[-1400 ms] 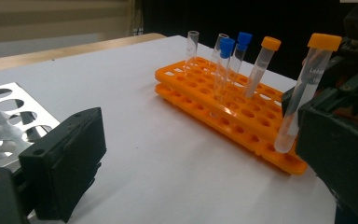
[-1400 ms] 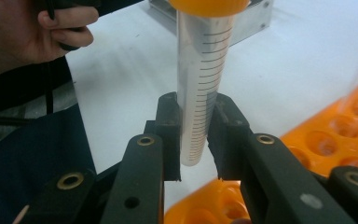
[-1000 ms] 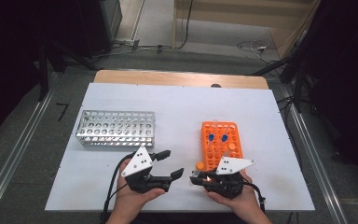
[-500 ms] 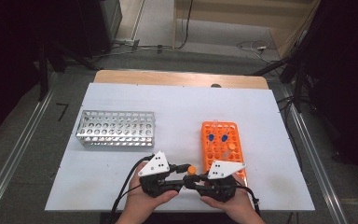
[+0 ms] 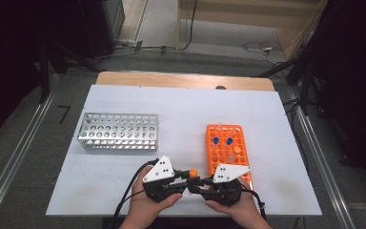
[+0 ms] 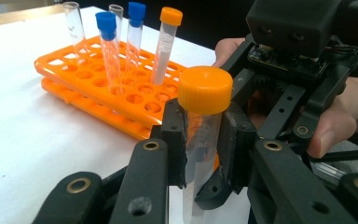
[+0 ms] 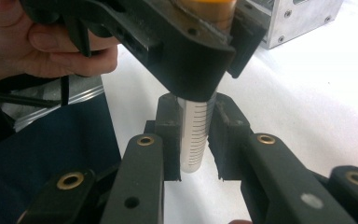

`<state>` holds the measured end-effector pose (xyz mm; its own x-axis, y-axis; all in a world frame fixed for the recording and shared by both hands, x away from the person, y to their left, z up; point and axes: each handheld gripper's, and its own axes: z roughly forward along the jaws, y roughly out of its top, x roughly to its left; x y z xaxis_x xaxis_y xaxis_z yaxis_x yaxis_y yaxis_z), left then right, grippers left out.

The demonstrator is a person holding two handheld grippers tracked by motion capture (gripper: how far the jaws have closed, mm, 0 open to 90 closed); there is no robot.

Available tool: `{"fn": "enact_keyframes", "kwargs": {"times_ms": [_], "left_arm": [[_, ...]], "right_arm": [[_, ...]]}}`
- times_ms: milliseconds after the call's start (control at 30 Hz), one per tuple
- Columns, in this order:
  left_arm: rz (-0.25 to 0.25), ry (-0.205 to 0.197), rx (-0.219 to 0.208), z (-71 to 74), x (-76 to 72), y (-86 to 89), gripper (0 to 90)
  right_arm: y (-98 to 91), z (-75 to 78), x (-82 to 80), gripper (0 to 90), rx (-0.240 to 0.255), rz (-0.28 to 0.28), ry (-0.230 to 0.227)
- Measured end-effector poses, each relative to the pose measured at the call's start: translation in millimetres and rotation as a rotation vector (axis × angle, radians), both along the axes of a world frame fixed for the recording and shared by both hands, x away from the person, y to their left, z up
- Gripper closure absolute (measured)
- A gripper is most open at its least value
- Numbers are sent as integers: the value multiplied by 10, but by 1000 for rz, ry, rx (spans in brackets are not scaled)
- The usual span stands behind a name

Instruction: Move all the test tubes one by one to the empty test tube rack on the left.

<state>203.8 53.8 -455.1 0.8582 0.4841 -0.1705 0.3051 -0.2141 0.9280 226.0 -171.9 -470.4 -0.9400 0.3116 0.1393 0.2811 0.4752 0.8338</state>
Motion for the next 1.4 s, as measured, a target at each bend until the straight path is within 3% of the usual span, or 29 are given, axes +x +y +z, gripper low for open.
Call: {"fn": "enact_keyframes", "kwargs": {"times_ms": [100, 233, 600, 967, 1400], "left_arm": [[21, -26, -6, 17, -12, 22, 750], [54, -32, -17, 40, 2, 111, 750], [128, -40, -24, 80, 39, 311, 751], [166, -39, -28, 90, 74, 474, 751], [238, -65, -46, 239, 162, 732, 752]], "right_arm": [[-22, 12, 1, 695, 10, -2, -13], [-150, 58, 32, 591, 55, -34, -27], [-510, 114, 135, 382, 92, -100, -53], [-821, 157, 220, 288, 107, -200, -59], [-1107, 156, 297, 253, 115, -242, -65]]}}
